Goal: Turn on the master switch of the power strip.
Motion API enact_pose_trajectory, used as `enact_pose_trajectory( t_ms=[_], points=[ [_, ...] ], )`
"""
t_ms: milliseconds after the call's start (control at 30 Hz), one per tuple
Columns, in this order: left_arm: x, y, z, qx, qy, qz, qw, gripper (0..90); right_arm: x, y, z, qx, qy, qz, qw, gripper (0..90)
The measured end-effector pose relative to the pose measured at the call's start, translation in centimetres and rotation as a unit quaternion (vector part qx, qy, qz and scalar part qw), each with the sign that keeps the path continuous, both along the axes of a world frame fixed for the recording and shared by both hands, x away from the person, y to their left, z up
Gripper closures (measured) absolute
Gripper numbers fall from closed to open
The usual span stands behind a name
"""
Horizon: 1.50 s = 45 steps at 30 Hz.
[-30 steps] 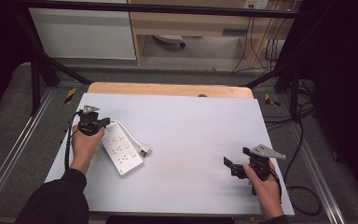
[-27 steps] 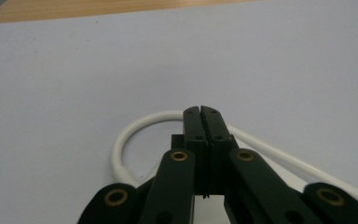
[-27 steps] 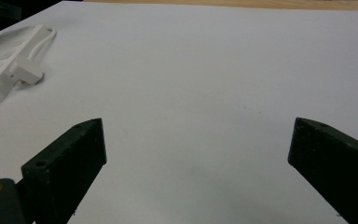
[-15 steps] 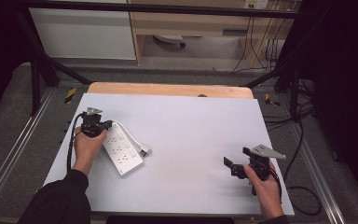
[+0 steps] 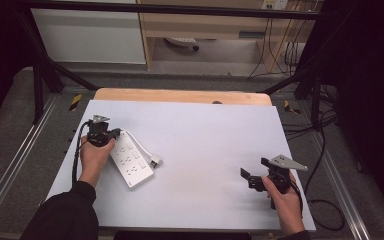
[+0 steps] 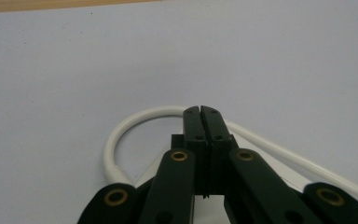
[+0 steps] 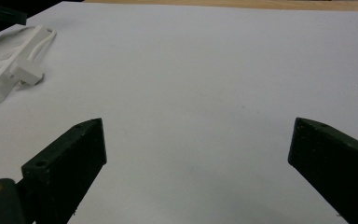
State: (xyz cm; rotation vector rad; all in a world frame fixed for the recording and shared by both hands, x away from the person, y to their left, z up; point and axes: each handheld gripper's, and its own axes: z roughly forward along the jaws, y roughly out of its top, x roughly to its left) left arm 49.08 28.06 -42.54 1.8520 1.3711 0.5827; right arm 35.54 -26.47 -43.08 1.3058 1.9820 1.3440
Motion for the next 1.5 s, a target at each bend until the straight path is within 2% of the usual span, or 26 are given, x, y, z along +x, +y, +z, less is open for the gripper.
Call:
enact_pose_trajectory(
  t_ms=[333, 467, 1267, 1367, 1500],
  points=[
    [-0.17, -0.30, -0.34, 0.013, 0.003, -0.003, 0.9999, 90.0, -0.05, 0.05, 0.05, 0.000, -0.001, 0.002, 1.0000, 4.5],
    [-0.22, -0.20, -0.49, 0.000, 0.004, -0.002, 1.0000, 90.0, -0.07, 0.05, 0.08, 0.001, -0.001, 0.003, 1.0000, 4.5],
    [-0.29, -0.29, -0.64, 0.005, 0.000, -0.004, 1.0000, 90.0, -0.06, 0.08, 0.06, -0.001, 0.000, 0.004, 1.0000, 4.5],
    [-0.31, -0.21, -0.78, -0.002, -0.003, -0.002, 1.0000, 90.0, -0.05, 0.10, 0.05, -0.001, 0.001, 0.004, 1.0000, 4.5],
    [-0.36, -0.24, -0.78, 0.000, -0.003, -0.001, 1.0000, 90.0, -0.06, 0.11, 0.05, -0.002, 0.002, 0.005, 1.0000, 4.4]
  ],
)
